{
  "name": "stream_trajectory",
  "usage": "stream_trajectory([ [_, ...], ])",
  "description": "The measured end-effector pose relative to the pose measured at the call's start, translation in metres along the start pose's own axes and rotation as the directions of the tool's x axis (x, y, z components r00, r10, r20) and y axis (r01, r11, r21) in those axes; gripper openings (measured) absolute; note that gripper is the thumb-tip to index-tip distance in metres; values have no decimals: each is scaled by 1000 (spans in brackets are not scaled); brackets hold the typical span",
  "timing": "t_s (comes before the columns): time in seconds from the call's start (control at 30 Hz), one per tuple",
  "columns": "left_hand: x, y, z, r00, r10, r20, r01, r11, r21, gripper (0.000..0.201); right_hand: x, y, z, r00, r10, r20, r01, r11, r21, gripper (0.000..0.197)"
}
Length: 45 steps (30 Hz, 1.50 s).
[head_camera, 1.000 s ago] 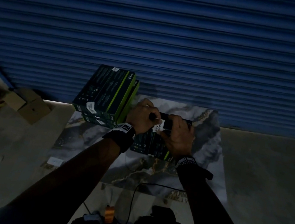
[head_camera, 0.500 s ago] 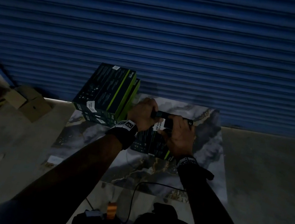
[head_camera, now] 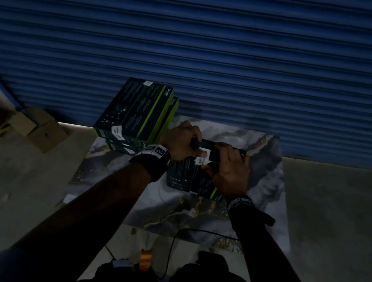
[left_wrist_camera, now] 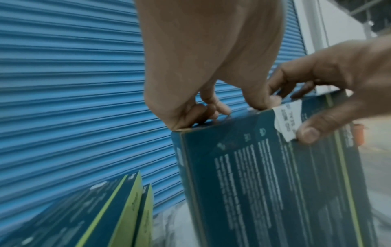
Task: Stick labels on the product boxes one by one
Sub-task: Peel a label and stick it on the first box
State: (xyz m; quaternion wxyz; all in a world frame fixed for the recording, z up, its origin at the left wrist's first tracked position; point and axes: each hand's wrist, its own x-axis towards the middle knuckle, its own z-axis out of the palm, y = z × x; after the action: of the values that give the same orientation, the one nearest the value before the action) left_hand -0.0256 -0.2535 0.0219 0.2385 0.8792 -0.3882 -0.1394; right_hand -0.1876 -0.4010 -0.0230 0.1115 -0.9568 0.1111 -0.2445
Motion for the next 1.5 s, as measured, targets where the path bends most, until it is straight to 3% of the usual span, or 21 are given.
stream_trajectory([
  [0.37,5,0,7,997,-6,-76,9,999,49,26,-1,1,0,1000,-11,19,12,999,-34,61],
  [0.57,-3,5,11,998,6,-54,1,991,131,58,-1,6,-2,999,-29,44,28,999,18,62],
  [0.83,3,16,12,996,-38,-84,54,979,195,47,-1,8,-5,998,-50,29,48,998,47,58],
  [1.0,-5,0,12,996,70,-61,-61,989,135,64,4,11,-6,997,-62,54,59,997,53,60],
  [1.17,-21,-15,25,963,230,-139,-182,938,296,84,7,14,0,994,-67,82,62,997,54,61],
  [1.3,-22,-18,30,956,268,-121,-206,903,378,93,8,17,-1,995,-64,80,60,996,59,59],
  [1.5,-23,-14,24,951,272,-150,-213,921,325,80,8,12,1,998,-55,26,55,998,19,44],
])
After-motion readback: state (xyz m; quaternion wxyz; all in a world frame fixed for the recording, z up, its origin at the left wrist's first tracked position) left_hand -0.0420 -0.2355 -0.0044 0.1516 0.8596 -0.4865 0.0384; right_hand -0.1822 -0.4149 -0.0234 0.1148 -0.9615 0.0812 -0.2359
